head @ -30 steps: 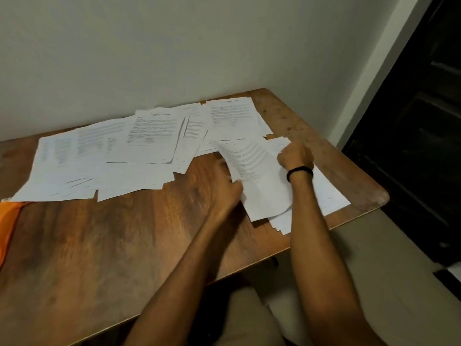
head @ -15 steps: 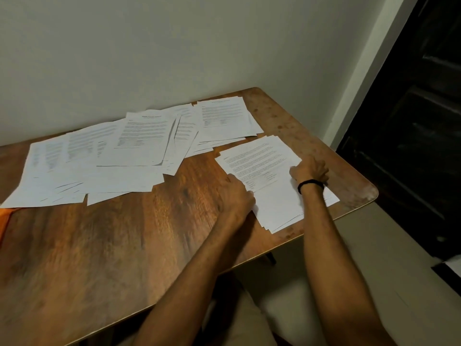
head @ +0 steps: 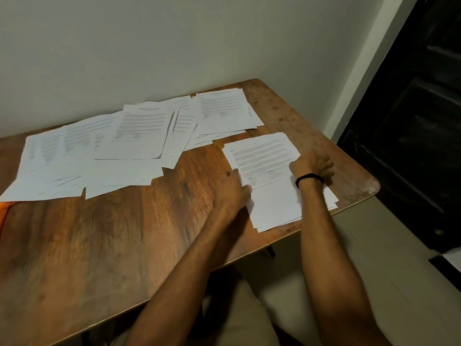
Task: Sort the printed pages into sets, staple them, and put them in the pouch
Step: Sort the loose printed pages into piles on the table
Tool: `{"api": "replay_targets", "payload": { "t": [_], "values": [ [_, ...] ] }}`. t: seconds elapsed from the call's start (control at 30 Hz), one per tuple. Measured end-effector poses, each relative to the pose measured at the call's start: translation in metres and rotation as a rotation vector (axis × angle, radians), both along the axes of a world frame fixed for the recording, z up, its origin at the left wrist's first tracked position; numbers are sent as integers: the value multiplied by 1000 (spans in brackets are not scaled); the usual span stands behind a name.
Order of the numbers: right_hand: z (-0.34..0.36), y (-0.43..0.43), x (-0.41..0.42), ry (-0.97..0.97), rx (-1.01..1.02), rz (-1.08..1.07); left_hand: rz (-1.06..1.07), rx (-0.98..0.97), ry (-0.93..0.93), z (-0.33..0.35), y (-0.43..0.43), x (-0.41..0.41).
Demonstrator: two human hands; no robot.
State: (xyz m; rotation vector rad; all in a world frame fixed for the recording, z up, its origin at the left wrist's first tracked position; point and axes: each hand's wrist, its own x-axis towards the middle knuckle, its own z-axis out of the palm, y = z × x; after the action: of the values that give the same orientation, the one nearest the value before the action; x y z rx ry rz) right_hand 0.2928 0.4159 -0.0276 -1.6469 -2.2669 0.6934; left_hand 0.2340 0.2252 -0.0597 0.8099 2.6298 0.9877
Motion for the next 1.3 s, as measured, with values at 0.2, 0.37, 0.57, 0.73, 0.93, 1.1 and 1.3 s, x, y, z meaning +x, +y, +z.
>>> {"api": "replay_targets", "payload": {
  "t": [0.2,0.37,0.57,0.73,0.93,1.1,1.3],
  "values": [
    [5,-56,-50,130,46,279,197,27,24,2,-53,-57],
    [0,-133,-118,271,-130,550,415,31,40,3,-126,-122],
    [-5,-204,-205,304,-368,602,482,-40,133,-9,-185,-187],
    [-5,-232,-252,249,-398,527,454,-218,189,-33,-197,-204],
    [-12,-240,-281,208,-378,433,457,-238,220,-45,-196,-209],
    [-8,-236,-285,254,-383,493,461,-253,236,-49,-196,-214],
    [-12,-226,-270,388,-469,421,494,-151,215,-46,-197,-211]
  ]
}}
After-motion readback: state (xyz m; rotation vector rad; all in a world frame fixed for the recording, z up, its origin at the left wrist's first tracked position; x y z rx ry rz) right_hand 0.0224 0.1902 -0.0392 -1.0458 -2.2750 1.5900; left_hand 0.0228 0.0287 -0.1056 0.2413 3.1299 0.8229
